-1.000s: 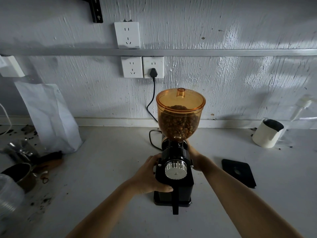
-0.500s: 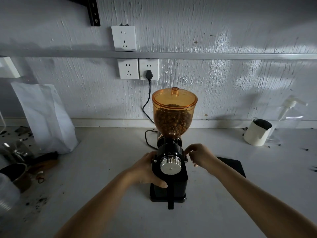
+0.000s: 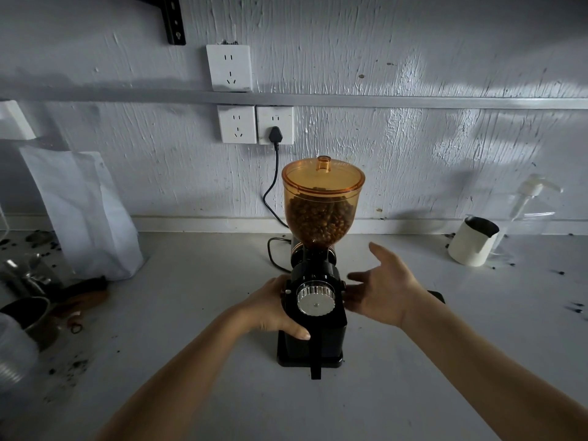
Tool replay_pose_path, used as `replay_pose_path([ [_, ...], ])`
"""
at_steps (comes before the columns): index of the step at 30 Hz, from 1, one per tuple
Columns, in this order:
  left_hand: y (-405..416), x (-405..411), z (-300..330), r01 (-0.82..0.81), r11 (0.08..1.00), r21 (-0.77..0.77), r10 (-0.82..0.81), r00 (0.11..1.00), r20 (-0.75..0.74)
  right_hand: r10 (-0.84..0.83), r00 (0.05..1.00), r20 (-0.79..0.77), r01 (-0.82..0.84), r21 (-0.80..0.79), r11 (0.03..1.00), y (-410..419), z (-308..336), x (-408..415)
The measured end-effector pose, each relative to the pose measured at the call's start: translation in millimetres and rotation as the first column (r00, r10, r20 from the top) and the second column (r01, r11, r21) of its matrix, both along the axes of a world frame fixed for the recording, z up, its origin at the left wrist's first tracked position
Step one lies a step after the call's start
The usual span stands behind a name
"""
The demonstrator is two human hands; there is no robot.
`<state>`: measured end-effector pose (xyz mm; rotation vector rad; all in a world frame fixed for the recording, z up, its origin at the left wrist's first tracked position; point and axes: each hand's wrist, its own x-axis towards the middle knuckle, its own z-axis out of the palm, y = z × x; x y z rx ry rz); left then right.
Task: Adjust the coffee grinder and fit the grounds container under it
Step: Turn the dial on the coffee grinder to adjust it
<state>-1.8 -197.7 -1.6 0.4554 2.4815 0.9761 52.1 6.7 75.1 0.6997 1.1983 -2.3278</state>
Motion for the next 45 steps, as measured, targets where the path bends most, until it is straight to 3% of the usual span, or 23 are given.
replay_pose_path([
  [2,0,0,-1,-0.006,1.000,0.004,0.006,1.000,-0.006,-0.122,0.993,0.006,0.120,0.126,0.985,-2,1,0],
  [4,0,-1,-2,-0.001,1.000,0.001,0.001,1.000,-0.010,0.037,0.995,-0.090,-0.040,-0.035,0.999,-3,2,6],
  [6,0,-1,-3,0.002,1.000,-0.003,-0.002,1.000,-0.009,0.142,0.977,-0.158,-0.154,-0.072,0.985,-5,3,13],
  [8,-1,-1,-3,-0.001,1.000,0.005,0.001,1.000,-0.003,0.033,0.995,-0.092,-0.032,0.008,0.999,-4,0,9],
  [10,-1,0,-3,-0.009,1.000,0.013,0.009,1.000,0.004,-0.171,0.984,-0.057,0.179,0.224,0.958,-5,-3,5],
  [11,-1,0,-2,-0.011,1.000,0.013,0.011,1.000,0.005,-0.183,0.982,-0.056,0.191,0.256,0.948,-5,-2,6],
  [14,0,2,-2,-0.008,1.000,0.001,0.008,1.000,-0.007,0.057,0.991,-0.121,-0.064,-0.047,0.997,-8,4,17],
  [16,0,2,-1,-0.008,1.000,-0.008,0.008,1.000,-0.010,0.041,0.989,-0.145,-0.060,-0.128,0.990,-9,5,20],
  [17,0,2,-1,-0.011,1.000,-0.005,0.011,1.000,-0.005,-0.034,0.992,-0.119,0.021,-0.106,0.994,-9,3,19],
  [19,-1,2,0,-0.011,1.000,0.007,0.011,1.000,0.000,-0.240,0.970,-0.048,0.244,0.116,0.963,-10,-4,16],
  [20,0,3,0,-0.010,1.000,0.013,0.010,1.000,0.001,-0.275,0.960,-0.052,0.280,0.182,0.943,-11,-5,16],
  [24,0,3,1,-0.004,1.000,0.030,0.004,1.000,0.002,0.007,0.984,-0.176,-0.024,-0.095,0.995,-16,2,30],
  [26,0,2,2,0.010,0.999,0.039,-0.010,1.000,0.004,-0.040,0.985,-0.168,0.025,-0.092,0.995,-13,-2,27],
  [28,0,2,3,0.014,0.999,0.050,-0.014,1.000,0.009,-0.217,0.971,-0.101,0.222,0.037,0.974,-12,-10,22],
  [29,0,2,3,0.012,0.999,0.053,-0.013,1.000,0.010,-0.230,0.967,-0.110,0.239,0.078,0.968,-13,-10,21],
  [32,-1,3,2,0.000,0.999,0.042,-0.001,1.000,0.002,0.008,0.977,-0.212,-0.027,-0.088,0.996,-19,-4,30],
  [33,0,2,1,0.001,0.999,0.036,-0.001,1.000,0.006,0.014,0.974,-0.227,-0.039,-0.105,0.994,-18,-3,32],
  [35,-1,2,1,0.001,0.999,0.040,-0.001,1.000,0.011,-0.105,0.977,-0.185,0.079,-0.143,0.987,-13,-3,28],
  [37,-1,2,2,0.002,0.999,0.049,-0.003,1.000,0.019,-0.272,0.954,-0.123,0.267,-0.055,0.962,-10,-9,23],
  [38,-1,2,2,0.003,0.999,0.046,-0.004,1.000,0.017,-0.260,0.956,-0.134,0.257,-0.038,0.966,-10,-11,21],
  [42,-1,2,1,0.006,0.999,0.033,-0.006,1.000,-0.001,0.006,0.968,-0.253,-0.053,-0.181,0.982,-11,-10,29],
  [45,-2,2,1,0.005,0.998,0.055,-0.005,1.000,0.009,-0.134,0.976,-0.171,0.085,-0.269,0.959,-3,-14,25],
])
